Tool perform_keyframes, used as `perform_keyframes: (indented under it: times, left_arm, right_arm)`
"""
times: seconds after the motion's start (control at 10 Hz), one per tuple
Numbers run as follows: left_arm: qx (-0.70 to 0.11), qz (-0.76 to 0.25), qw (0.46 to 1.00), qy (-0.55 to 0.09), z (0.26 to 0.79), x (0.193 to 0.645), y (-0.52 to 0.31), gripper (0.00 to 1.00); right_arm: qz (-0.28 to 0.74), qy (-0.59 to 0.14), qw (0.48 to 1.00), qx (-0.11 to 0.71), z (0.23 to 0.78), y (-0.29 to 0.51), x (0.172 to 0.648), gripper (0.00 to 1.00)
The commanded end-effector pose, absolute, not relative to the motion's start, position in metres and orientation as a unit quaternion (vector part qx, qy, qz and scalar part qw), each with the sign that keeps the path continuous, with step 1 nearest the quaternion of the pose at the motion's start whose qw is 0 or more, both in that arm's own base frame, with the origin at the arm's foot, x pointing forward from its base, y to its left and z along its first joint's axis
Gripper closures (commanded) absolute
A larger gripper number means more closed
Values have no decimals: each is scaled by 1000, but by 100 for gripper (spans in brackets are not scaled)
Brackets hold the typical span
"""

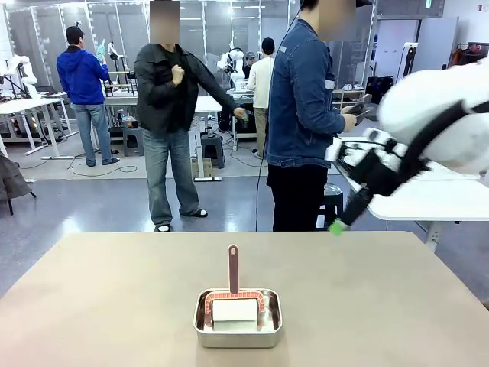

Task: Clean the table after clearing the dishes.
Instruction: When the right (or left) Handle tray is removed, use the right hand (or left hand) to clean the right (or left) side of the table with the Lint Roller.

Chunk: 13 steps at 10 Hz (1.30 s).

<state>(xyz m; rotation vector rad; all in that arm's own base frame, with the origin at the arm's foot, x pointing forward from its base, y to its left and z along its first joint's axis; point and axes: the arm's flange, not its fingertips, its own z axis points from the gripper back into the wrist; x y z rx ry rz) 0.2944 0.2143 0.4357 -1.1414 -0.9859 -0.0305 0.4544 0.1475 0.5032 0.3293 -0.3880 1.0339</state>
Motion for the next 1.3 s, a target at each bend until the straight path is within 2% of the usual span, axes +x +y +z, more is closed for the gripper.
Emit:
perform_keyframes:
  times: [0.0, 0.3, 0.7, 1.2]
  left_arm:
    - [-524, -12, 727, -444, 438, 292, 216, 0]
    - [-524, -12, 727, -444, 438, 292, 216, 0]
    - [-524, -12, 727, -444, 438, 292, 216, 0]
    - [-524, -12, 727, -444, 438, 292, 216, 0]
  right_arm:
    - [556, -142, 811, 110, 520, 206, 491, 0]
    - [646, -114, 752, 64, 530, 289, 505, 0]
    - [722, -19, 691, 42, 504, 379, 505, 0]
    - [751, 33, 657, 46, 480, 429, 493, 0]
